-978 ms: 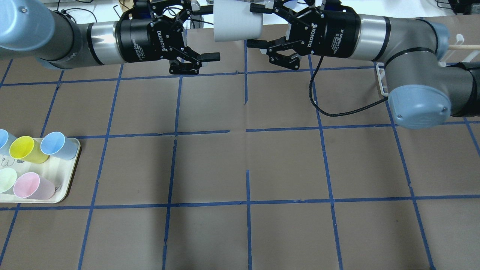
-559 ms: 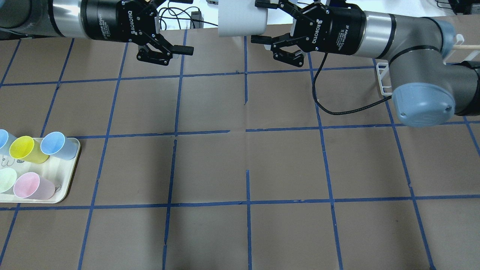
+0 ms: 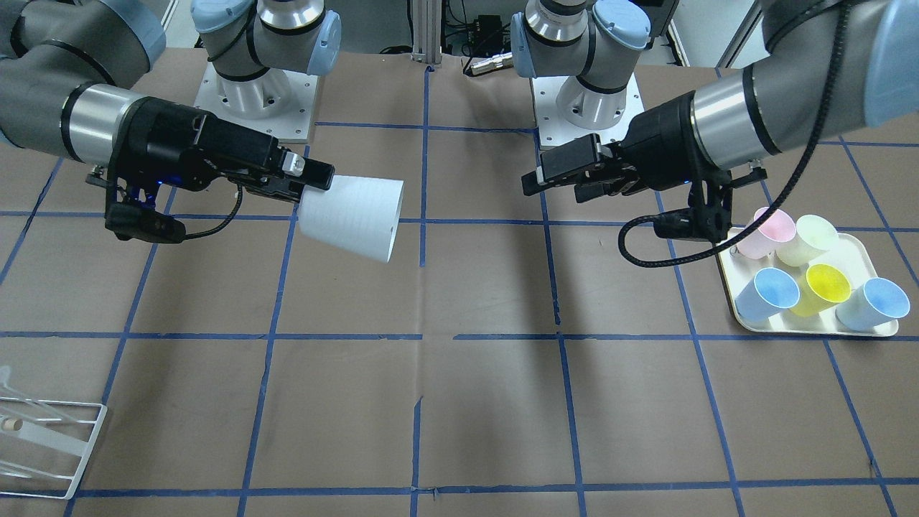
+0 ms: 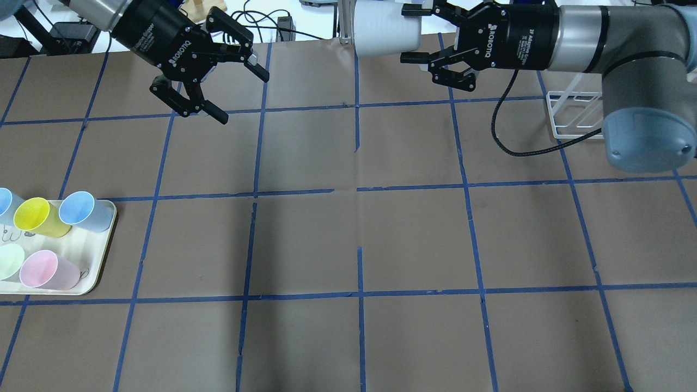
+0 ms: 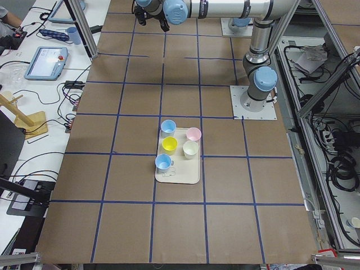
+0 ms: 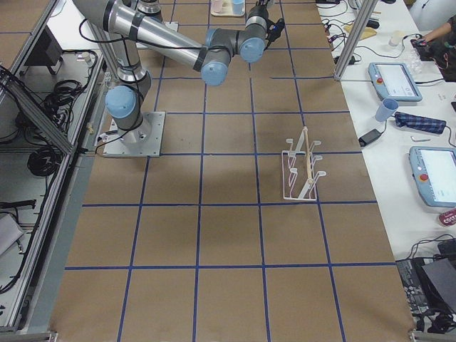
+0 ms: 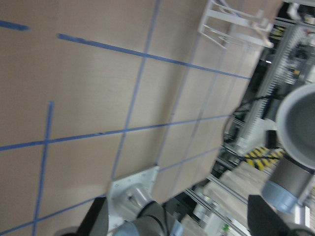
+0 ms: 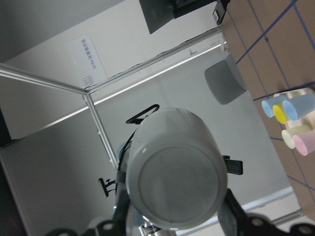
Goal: Transfer IKEA cup to right arm and place on rack
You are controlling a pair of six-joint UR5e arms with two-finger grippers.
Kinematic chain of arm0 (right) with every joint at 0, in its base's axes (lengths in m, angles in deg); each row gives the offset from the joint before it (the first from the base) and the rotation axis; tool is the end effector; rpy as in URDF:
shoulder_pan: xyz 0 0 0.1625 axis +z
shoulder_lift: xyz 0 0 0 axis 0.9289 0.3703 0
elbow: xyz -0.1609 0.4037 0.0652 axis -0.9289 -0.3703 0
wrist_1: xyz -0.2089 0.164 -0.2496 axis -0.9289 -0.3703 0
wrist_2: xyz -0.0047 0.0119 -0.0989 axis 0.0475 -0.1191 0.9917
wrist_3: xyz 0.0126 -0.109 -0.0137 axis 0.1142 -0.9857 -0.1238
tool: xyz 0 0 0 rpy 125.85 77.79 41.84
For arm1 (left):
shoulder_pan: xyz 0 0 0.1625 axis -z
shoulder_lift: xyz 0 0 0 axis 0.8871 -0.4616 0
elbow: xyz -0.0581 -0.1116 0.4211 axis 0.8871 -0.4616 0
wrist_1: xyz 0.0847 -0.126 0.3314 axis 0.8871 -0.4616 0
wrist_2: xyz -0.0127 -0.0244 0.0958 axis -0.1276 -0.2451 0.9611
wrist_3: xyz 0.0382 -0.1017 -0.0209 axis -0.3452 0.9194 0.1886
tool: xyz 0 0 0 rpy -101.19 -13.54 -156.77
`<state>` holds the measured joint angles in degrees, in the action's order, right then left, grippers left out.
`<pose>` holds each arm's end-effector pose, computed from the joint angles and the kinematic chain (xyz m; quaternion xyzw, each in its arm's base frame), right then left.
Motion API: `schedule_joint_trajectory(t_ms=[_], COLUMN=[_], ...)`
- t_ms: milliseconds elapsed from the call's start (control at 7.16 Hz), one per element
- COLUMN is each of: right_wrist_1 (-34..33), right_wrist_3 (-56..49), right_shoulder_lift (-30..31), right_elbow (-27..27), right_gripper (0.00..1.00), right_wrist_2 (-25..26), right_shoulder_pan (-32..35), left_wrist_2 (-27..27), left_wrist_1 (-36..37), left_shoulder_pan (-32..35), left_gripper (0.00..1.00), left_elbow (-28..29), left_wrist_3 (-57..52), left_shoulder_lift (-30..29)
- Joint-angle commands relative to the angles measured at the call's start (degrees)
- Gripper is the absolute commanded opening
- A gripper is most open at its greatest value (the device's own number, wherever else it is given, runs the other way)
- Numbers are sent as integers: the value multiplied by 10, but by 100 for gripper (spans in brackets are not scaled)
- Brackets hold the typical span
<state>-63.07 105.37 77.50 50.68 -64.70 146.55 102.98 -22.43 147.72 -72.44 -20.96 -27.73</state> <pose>0.1457 -0.4892 0.4748 0.2172 0.7359 0.0383 0.6402 -0.1470 -0.5059 0.4866 0.1163 -0.9493 -0.1389 0.2569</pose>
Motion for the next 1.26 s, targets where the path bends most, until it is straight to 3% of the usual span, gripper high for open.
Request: schedule_joint_trajectory(t_ms=[0,279,699,838,1118], right_wrist_1=[6,7,67,81,129], right_wrist_3=[2,-1,-119,-182,-309], right_shoulder_lift=[9,14,19,19,12], right_elbow=[-36,-49,-53,-54,-94], right_gripper=[11,12,12,12,12], right_wrist_2=[170,319,503,589,705], right_shoulder_pan=[0,-1,-10,-15,-21], left_wrist_2=[195,321,323,323,297], left_wrist_1=[90,185,250,251,250], left_shoulder_pan=[70,89,85,80,49], left_gripper=[100,100,100,100,100], left_elbow=[-8,-43,-112,-127,-122], left_wrist_3=[102,93,47,37,30], left_shoulder_lift=[2,19,75,86,90])
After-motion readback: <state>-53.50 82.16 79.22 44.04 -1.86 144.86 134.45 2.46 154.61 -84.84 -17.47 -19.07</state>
